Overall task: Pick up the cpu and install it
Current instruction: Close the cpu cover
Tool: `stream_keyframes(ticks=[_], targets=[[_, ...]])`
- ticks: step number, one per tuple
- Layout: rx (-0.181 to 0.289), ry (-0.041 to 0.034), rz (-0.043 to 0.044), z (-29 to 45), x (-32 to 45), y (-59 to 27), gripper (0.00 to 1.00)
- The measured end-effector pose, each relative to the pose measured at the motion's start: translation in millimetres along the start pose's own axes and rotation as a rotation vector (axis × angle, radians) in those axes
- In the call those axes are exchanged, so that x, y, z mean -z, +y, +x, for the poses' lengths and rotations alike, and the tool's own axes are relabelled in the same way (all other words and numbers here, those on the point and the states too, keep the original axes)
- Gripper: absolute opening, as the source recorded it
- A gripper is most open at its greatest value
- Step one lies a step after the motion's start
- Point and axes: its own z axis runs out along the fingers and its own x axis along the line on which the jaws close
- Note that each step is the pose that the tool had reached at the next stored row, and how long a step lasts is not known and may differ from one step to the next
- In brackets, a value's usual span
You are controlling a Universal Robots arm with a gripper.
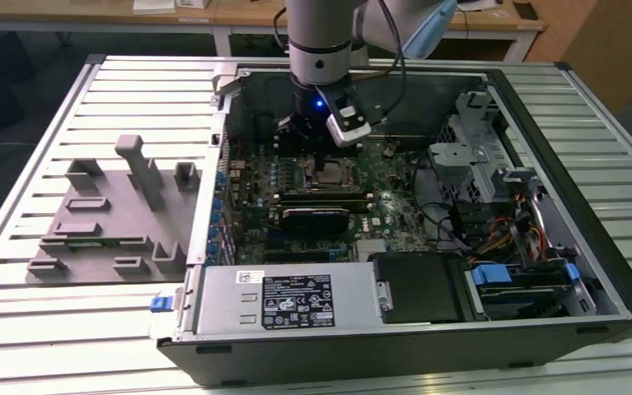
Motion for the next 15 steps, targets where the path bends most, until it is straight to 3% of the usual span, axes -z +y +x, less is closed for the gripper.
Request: stream_keyframes(ticks=[15], targets=[[0.012, 0.0, -0.0006, 9.8, -10.3, -0.9, 0.11]])
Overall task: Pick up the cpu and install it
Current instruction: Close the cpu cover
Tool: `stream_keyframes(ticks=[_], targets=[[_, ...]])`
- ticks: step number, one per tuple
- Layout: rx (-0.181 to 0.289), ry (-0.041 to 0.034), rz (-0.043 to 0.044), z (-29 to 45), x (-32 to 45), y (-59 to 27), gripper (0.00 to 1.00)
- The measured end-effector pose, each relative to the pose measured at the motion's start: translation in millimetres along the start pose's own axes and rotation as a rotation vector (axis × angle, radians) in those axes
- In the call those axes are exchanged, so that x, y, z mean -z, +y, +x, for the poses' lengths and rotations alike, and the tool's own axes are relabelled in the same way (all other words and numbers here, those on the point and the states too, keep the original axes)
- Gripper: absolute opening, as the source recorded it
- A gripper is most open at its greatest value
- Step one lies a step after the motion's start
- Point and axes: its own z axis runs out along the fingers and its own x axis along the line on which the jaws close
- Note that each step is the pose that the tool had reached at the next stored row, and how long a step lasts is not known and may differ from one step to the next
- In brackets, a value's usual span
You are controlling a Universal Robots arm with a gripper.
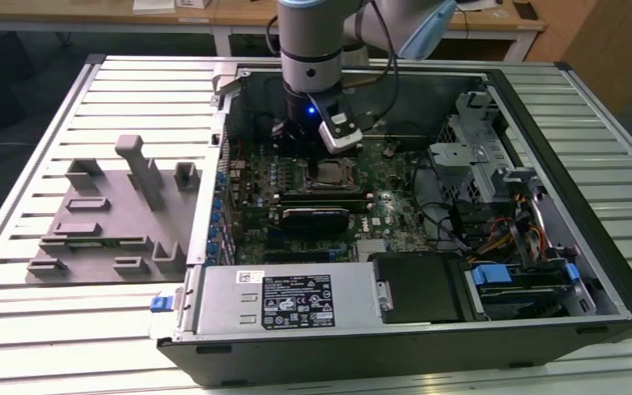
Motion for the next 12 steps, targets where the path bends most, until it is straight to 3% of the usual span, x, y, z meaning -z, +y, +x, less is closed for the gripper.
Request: stream_keyframes(ticks=[12], targets=[[0.001, 0.0, -0.0001, 0.1, -1.5, 0.0, 0.11]])
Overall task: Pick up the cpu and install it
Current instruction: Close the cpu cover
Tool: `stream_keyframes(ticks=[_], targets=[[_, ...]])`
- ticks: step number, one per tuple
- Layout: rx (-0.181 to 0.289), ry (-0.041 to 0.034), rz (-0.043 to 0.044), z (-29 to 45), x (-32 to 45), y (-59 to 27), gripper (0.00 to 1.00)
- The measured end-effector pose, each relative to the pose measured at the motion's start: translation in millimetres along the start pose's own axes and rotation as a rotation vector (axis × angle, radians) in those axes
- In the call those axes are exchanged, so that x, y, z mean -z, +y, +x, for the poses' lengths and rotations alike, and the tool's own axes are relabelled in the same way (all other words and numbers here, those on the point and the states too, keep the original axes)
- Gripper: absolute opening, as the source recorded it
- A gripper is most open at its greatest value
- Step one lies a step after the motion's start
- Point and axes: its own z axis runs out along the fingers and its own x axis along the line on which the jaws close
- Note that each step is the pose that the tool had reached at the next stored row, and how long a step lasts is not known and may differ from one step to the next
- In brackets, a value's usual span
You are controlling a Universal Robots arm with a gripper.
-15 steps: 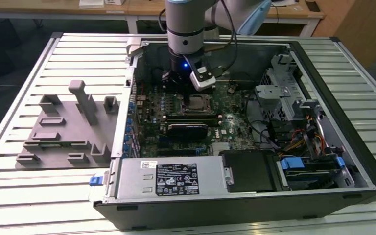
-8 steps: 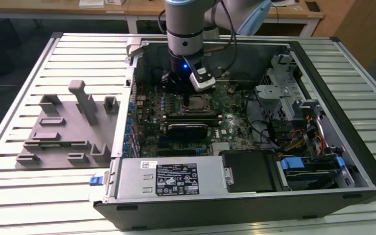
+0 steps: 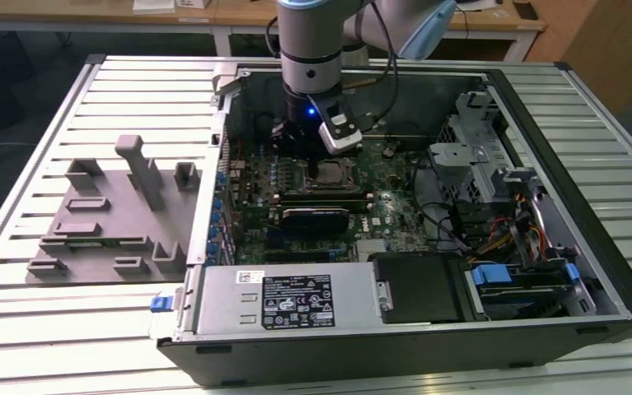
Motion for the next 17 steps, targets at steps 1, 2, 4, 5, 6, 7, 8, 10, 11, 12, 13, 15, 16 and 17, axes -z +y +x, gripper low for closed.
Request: stream_keyframes(ticks=[1, 2, 4, 5, 6, 7, 8, 10, 11, 12, 13, 15, 16, 17], targets=[[0.0, 0.0, 0.0, 0.1, 0.0, 0.0, 0.11], [0.0, -0.0001, -0.0001, 0.2, -0.1, 0.0, 0.11], [0.0, -0.0001, -0.0002, 0.9, -0.1, 0.0, 0.11], [0.0, 0.0, -0.0001, 1.2, 0.0, -0.1, 0.11], [0.0, 0.0, 0.0, 1.4, 0.0, -0.1, 0.11], [0.0, 0.0, -0.0001, 1.5, 0.0, -0.1, 0.11], [0.0, 0.0, -0.0001, 1.5, 0.0, -0.1, 0.11], [0.0, 0.0, 0.0, 1.8, 0.1, -0.1, 0.11], [0.0, 0.0, -0.0001, 2.3, 0.1, -0.2, 0.11], [0.0, -0.0001, -0.0001, 2.6, 0.1, -0.2, 0.11], [0.0, -0.0001, -0.0001, 2.7, 0.1, -0.2, 0.11], [0.0, 0.0, -0.0001, 2.8, 0.1, -0.2, 0.11], [0.0, 0.0, 0.0, 2.8, 0.2, -0.3, 0.11], [0.0, 0.0001, 0.0001, 2.8, 0.6, -0.3, 0.11]])
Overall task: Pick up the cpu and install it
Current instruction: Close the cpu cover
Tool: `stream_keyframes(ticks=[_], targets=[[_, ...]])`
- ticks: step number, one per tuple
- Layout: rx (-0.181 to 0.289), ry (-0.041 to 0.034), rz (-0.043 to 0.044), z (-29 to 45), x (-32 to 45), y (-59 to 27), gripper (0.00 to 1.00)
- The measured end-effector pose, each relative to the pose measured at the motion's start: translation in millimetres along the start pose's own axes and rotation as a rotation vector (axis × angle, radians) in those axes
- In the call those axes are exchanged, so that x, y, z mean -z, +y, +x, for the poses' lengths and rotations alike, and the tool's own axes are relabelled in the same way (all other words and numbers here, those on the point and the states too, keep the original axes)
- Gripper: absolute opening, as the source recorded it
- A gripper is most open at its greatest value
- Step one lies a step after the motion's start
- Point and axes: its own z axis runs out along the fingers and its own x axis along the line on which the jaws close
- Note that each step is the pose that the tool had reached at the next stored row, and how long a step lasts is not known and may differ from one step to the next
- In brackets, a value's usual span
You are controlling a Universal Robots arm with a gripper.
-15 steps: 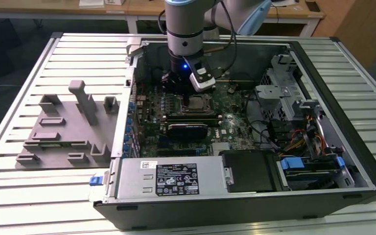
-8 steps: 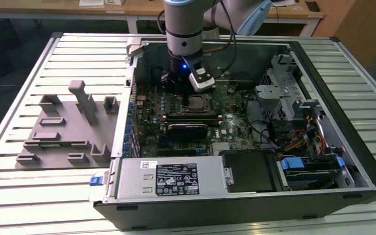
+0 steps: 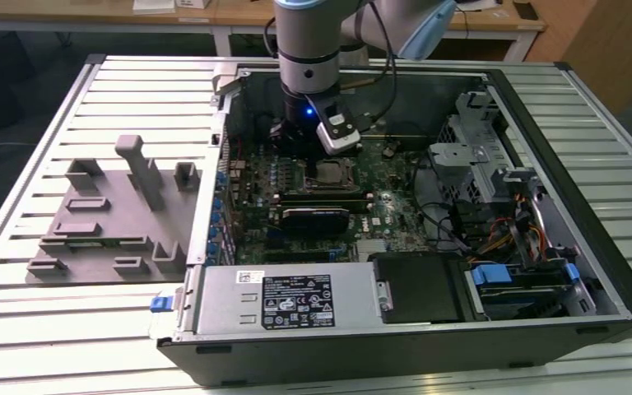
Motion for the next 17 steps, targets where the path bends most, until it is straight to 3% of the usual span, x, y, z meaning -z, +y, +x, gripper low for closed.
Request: stream_keyframes(ticks=[7, 17], targets=[[0.0, -0.0001, -0.0002, -0.3, 5.5, 0.0, 0.11], [0.0, -0.001, -0.0003, -1.2, 20.6, 0.0, 0.11]])
